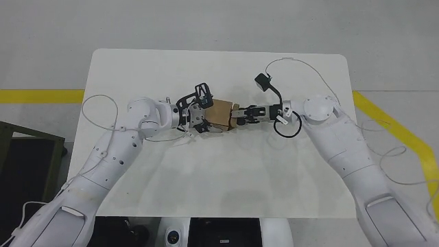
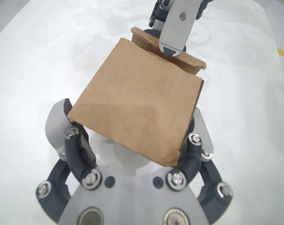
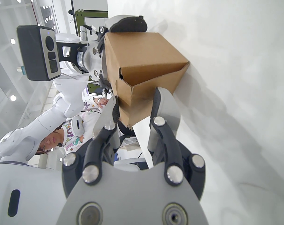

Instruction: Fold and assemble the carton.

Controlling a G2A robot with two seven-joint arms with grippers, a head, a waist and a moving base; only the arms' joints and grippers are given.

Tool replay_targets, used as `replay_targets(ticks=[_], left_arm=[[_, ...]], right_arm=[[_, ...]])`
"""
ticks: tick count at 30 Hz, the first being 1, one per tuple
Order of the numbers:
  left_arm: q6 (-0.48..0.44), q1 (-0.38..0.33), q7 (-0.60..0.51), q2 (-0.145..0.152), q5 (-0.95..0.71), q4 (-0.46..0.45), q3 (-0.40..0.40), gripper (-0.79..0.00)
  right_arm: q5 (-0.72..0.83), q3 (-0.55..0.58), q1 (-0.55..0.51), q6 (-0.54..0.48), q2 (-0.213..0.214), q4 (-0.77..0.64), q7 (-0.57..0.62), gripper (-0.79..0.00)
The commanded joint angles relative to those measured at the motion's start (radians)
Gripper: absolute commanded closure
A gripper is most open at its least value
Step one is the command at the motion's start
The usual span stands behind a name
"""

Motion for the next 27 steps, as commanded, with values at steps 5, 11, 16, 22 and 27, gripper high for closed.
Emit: replay_targets(ticks=[5,11,16,22,27], left_arm=[[-0.002,0.002,-0.002,0.000,0.001,-0.002,-0.001,-0.785],[-0.002,0.006,-0.005,-0.001,-0.002,-0.004,-0.004,-0.785],[-0.004,0.008,-0.008,0.000,0.001,-0.008,-0.006,-0.785],[-0.003,0.010,-0.010,0.000,-0.002,-0.010,-0.008,-0.785],[-0.004,0.013,-0.013,0.000,-0.001,-0.008,-0.012,-0.785]], right_arm=[[-0.022,-0.007,0.009,0.012,-0.002,-0.007,-0.004,-0.262],[-0.031,-0.014,0.015,0.010,-0.006,0.000,-0.015,-0.237],[-0.035,-0.020,0.021,0.008,-0.010,0.002,-0.017,-0.225],[-0.038,-0.025,0.022,0.002,-0.014,0.014,-0.026,-0.228],[-0.038,-0.011,0.015,-0.001,-0.010,0.018,-0.026,-0.231]])
